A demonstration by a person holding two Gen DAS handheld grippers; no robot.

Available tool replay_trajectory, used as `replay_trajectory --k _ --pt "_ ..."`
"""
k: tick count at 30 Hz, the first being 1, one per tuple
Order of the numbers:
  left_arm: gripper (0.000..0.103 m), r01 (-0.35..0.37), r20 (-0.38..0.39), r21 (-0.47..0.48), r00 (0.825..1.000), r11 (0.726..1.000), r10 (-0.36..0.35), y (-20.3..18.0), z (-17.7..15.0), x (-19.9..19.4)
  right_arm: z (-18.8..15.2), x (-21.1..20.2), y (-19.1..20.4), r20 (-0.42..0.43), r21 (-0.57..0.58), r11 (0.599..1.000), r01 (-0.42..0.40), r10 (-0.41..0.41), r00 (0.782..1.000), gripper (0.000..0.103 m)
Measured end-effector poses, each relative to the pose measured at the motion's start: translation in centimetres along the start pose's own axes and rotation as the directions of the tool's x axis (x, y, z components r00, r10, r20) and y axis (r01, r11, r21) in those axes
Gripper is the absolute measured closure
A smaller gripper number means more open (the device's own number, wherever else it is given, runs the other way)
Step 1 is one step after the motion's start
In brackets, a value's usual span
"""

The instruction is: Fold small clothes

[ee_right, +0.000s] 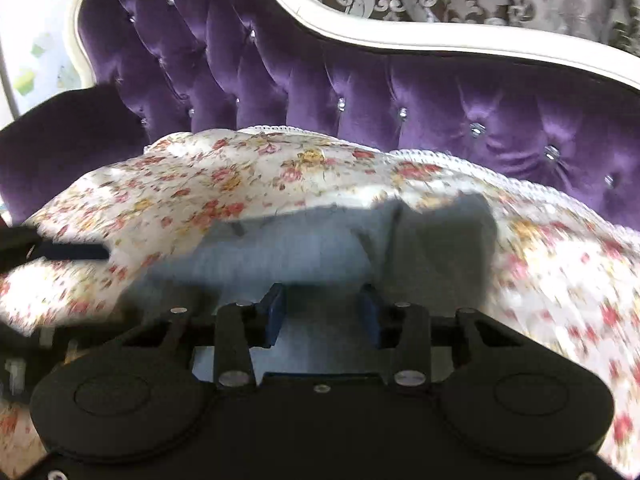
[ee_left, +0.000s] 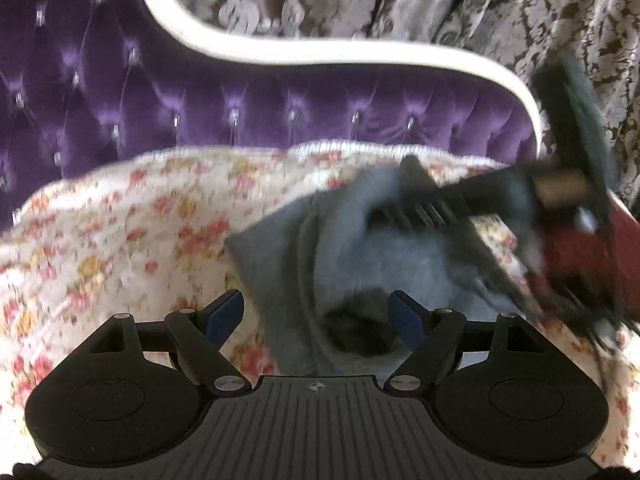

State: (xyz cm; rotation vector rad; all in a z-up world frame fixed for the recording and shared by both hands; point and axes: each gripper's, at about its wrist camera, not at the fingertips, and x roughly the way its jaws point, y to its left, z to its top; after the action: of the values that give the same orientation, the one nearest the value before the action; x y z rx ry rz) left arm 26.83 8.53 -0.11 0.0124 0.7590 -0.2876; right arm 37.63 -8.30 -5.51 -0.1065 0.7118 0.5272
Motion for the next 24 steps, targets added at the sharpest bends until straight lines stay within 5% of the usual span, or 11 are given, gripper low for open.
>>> replay_trajectory --k 9,16,21,24 --pt "0.025 0.014 -0.191 0.021 0.982 1.0 -0.01 2.7 -0.7 0.7 3.3 0.8 0.7 0.111 0.073 0.993 -0.096 0.088 0.99 0.051" --pt "0.024 -0.012 -0.072 -0.073 0.997 0.997 0.007 3.6 0.7 -1.7 -0.8 -3.7 2.3 0.099 -0.027 0.997 -0.075 0.077 0.992 0.05" --pt "0.024 -0.062 0.019 -0.144 0.998 0.988 0.065 2.9 1.3 -1.8 -6.2 -4.7 5.6 0.01 -0.181 0.98 -0.082 0.085 0.996 0.05" --pt "0.024 -0.015 0.085 -0.153 0.996 0.988 0.029 2.1 1.4 -1.7 -9.2 -5.8 7.6 0.029 -0.255 0.964 -0.08 0.09 0.995 0.041"
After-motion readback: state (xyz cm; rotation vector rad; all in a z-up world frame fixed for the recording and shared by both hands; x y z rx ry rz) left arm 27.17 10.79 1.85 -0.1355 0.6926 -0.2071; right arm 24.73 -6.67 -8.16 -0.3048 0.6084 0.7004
